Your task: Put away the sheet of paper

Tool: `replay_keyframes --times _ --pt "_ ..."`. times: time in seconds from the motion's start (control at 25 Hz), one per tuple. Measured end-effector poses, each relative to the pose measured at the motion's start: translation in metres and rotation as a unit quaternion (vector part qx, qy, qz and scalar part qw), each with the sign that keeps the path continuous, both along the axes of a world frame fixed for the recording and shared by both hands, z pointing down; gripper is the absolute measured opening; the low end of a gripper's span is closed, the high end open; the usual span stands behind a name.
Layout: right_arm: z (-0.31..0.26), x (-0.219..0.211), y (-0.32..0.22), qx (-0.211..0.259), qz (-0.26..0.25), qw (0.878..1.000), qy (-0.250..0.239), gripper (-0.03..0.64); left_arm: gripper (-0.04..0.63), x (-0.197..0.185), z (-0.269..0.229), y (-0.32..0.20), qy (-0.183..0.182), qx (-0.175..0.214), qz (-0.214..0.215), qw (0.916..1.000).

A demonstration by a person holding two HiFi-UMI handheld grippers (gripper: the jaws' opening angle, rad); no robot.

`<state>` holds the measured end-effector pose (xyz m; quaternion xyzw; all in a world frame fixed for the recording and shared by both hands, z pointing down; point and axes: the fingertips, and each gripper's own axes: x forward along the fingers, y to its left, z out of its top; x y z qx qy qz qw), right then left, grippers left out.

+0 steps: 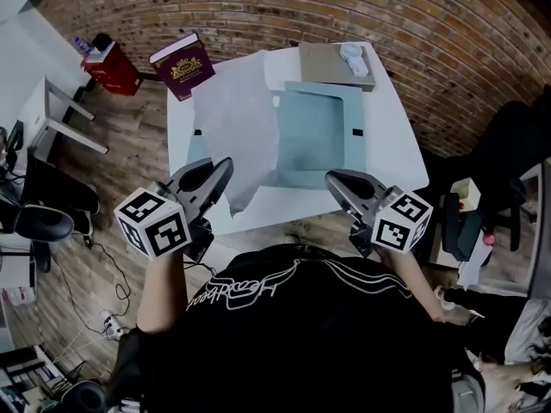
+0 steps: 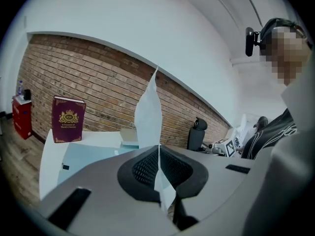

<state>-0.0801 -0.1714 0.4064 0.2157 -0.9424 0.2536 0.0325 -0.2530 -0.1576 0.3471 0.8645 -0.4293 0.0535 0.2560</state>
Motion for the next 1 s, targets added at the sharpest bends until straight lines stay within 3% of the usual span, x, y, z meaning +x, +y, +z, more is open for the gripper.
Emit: replay_keyframes --times 0.28,0.6,0.84,1.0 --pt "0.016 0.009 -0.021 -0.020 0.038 0.999 0.005 0.002 0.029 -0.014 0.023 -0.033 0.010 -0.017 0.009 0.9998" --pt "0.025 0.006 -0.033 -0.033 0.053 0.998 -0.003 0.002 0.031 -0.025 0.066 -0.052 0.022 -0.076 0.015 0.9968" --pt "0.030 0.005 -0.042 -0.036 0.060 0.998 0.000 0.002 0.030 -0.023 0.069 -0.058 0.090 -0.096 0.034 0.9907" --pt "0.026 0.005 -0.044 -0.035 0.064 0.997 0.000 0.002 0.030 -0.026 0.078 -0.059 0.089 -0.115 0.047 0.9882"
